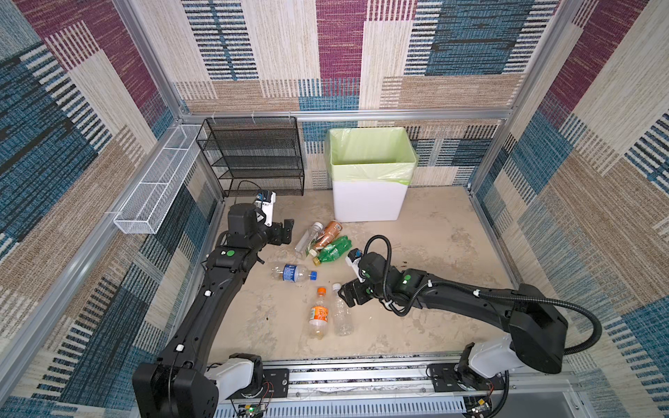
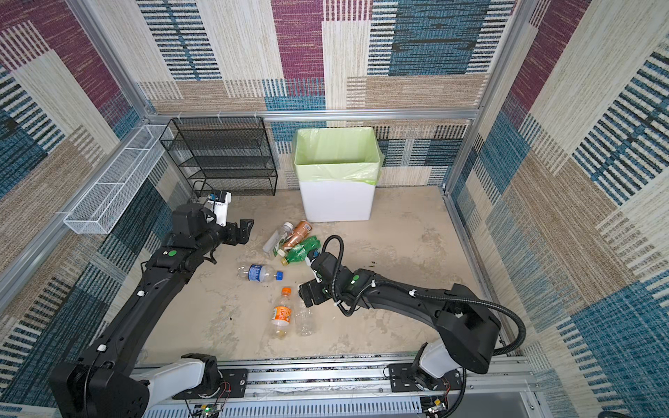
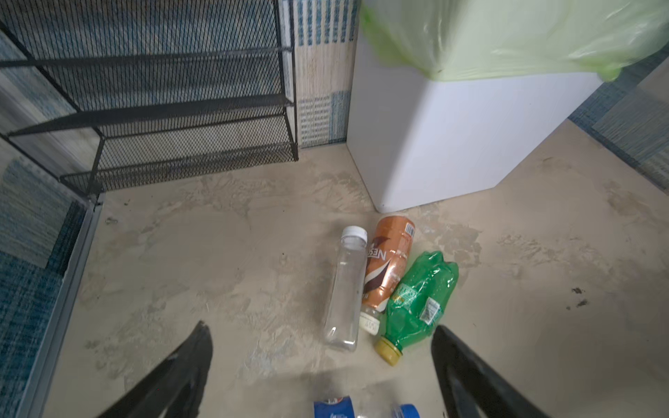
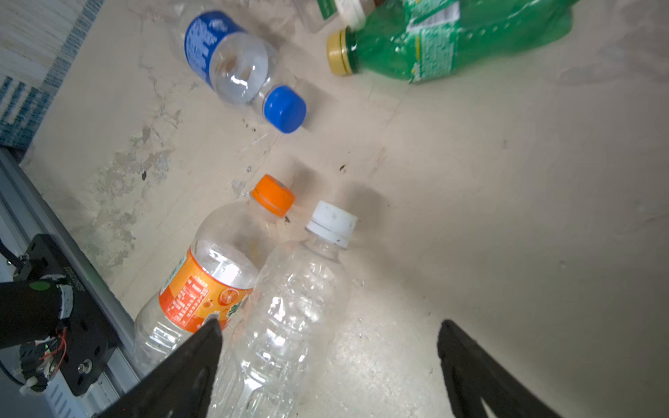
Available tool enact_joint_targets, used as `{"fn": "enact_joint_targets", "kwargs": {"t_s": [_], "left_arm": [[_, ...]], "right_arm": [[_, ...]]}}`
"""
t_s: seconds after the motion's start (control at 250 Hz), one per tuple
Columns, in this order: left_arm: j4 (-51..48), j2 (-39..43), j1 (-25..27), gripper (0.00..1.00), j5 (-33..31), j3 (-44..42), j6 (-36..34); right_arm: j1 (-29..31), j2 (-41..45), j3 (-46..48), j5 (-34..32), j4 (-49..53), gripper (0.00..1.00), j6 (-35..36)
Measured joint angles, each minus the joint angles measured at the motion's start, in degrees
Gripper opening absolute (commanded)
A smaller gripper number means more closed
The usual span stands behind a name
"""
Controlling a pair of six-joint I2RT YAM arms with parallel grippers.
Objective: Throw the plastic bottles in the bin
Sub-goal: 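Lower the right gripper onto the white-capped clear bottle while the left gripper draws back, then close the right gripper on the white-capped clear bottle and lift it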
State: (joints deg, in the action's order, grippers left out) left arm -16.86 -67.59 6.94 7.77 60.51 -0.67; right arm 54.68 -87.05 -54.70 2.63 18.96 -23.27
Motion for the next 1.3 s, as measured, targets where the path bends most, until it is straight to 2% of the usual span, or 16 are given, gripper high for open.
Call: {"fn": "enact_joint_targets", "kwargs": {"t_s": [0.144,0.408,0.532,0.672,0.82,0.96,1.3], "left_arm": [[1.1,-0.4,-0.8,0.92,2.0,-0.9,1.9],[2.9,0.9,-0.9,0.92,3.9,-2.6,4.2],[2.9,1.2,-0.9,0.92,4.4,-2.7,4.6],[2.9,1.2,-0.9,0.92,4.4,-2.9,4.8],[2.9,1.1,-0.9,0.92,4.6,-3.0,4.9],[2.9,0.6,-0.9,0.91,4.6,-3.0,5.0],[2.9,-0.2,-0.9,0.91,5.2,-3.4,5.0]], "right_arm": [[2.5,-3.9,-1.6,1.9,2.1,0.92,-1.0],[2.7,-10.2,-4.4,1.3,3.7,0.87,-2.4],[2.7,-12.3,-5.2,0.1,4.9,0.81,-2.8],[1.6,-12.7,-4.3,-0.4,4.6,0.69,-3.6],[-0.6,-10.9,-2.1,-1.8,4.3,0.6,-4.3],[-3.1,-8.6,-0.8,-3.0,4.4,0.56,-4.3],[-13.2,3.7,0.0,-9.3,0.1,0.54,-0.8]]}}
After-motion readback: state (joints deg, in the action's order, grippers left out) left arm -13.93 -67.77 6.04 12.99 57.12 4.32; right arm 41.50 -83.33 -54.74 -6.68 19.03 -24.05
